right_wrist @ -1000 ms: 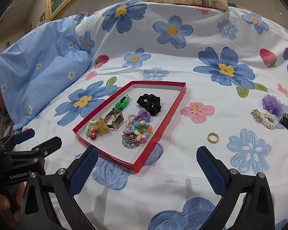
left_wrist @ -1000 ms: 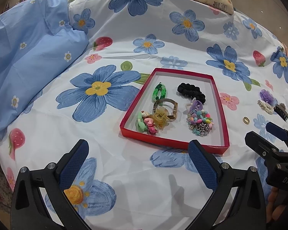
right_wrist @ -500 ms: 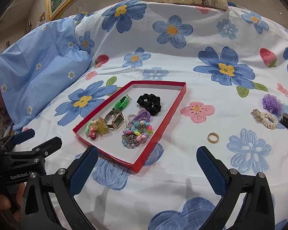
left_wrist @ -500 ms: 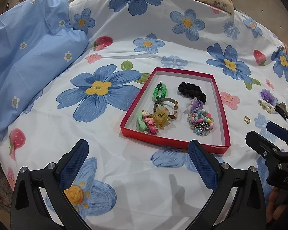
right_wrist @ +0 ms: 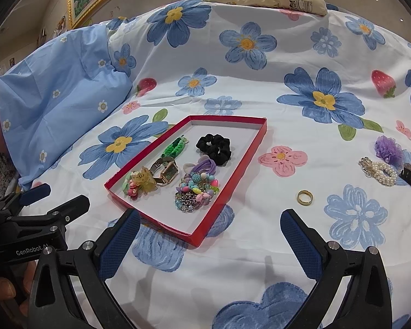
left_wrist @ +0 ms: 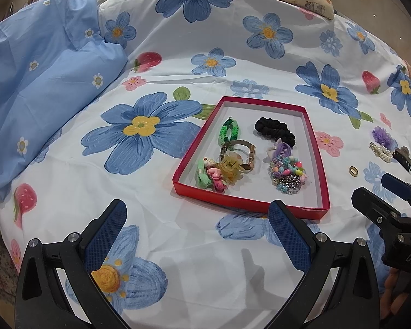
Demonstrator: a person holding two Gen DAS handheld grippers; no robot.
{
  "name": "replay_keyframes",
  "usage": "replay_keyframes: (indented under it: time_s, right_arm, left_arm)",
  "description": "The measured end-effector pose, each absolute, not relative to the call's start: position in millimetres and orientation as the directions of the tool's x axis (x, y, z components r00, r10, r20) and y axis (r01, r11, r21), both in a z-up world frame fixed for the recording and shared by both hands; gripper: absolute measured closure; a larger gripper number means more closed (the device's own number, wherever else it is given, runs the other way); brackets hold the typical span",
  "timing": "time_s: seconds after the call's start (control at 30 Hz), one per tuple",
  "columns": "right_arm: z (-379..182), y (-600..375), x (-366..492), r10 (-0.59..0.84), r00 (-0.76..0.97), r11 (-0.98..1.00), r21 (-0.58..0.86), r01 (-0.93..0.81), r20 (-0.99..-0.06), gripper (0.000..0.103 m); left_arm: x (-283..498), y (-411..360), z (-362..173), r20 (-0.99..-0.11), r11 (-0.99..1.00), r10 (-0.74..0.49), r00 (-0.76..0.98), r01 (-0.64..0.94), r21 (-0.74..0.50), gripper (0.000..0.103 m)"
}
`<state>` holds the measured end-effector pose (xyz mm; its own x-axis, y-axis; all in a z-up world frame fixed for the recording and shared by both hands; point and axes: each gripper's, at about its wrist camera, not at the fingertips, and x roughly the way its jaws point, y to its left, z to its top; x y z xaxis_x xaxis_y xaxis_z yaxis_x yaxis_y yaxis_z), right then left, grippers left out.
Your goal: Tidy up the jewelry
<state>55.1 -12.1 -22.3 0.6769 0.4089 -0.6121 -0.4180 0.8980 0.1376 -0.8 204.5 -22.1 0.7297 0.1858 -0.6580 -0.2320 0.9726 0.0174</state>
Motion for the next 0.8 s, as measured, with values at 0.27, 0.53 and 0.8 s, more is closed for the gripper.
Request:
replay_keyframes:
  time_s: [0.27,0.53,0.8]
  right_arm:
    - [-22.6,-12.4,55.2,0.408,0.677,0.898,0.135,-0.418,-0.612,0.000]
    - [-22.0,-12.9,55.4,0.408,0.677,0.898,0.137,-0.417,-0.612,0.000]
    - [-21.8,-14.0,55.6,0.409,0.677,0.898,0.138,-0.418,-0.612,0.000]
  left_arm:
    - [-0.9,204.5,-23.1,-0.655,0.973,0.193,0.730,-0.230,0.030,0.000]
    - [-0.4,204.1,-23.4,-0.654,0.973,0.194,0.731,-0.229,0.033,0.000]
    - [-0.2,203.9,-23.9,-0.655,0.973,0.194,0.730,-0.229,0.032,0.000]
